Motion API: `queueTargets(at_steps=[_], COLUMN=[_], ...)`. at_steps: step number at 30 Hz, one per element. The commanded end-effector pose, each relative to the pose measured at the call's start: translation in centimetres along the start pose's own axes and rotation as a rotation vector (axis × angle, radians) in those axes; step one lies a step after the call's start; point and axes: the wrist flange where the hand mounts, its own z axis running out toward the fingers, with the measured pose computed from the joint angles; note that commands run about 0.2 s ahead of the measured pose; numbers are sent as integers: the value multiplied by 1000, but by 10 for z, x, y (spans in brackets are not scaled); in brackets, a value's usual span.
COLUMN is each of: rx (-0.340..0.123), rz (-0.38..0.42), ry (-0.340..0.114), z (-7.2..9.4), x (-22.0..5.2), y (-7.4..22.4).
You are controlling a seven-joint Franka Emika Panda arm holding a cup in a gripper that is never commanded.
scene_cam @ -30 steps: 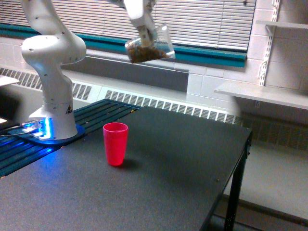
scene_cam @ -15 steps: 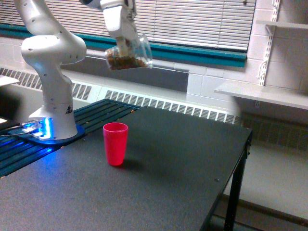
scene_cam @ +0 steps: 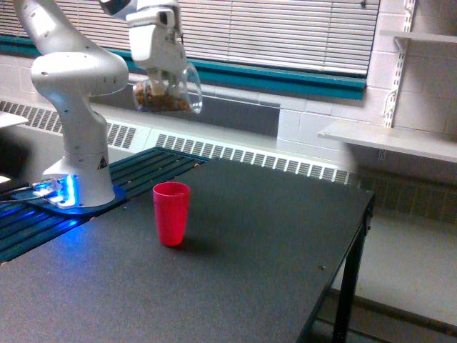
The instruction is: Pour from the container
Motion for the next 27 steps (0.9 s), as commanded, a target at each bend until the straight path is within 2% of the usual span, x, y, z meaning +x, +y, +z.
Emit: queueTargets(at_steps=[1,13,27], rx=[-12,-27,-22], rz=[41,61,71], ry=[-33,-90,-113], z=[6,18,17], x=[-16,-42,-44], y=[8,18,22])
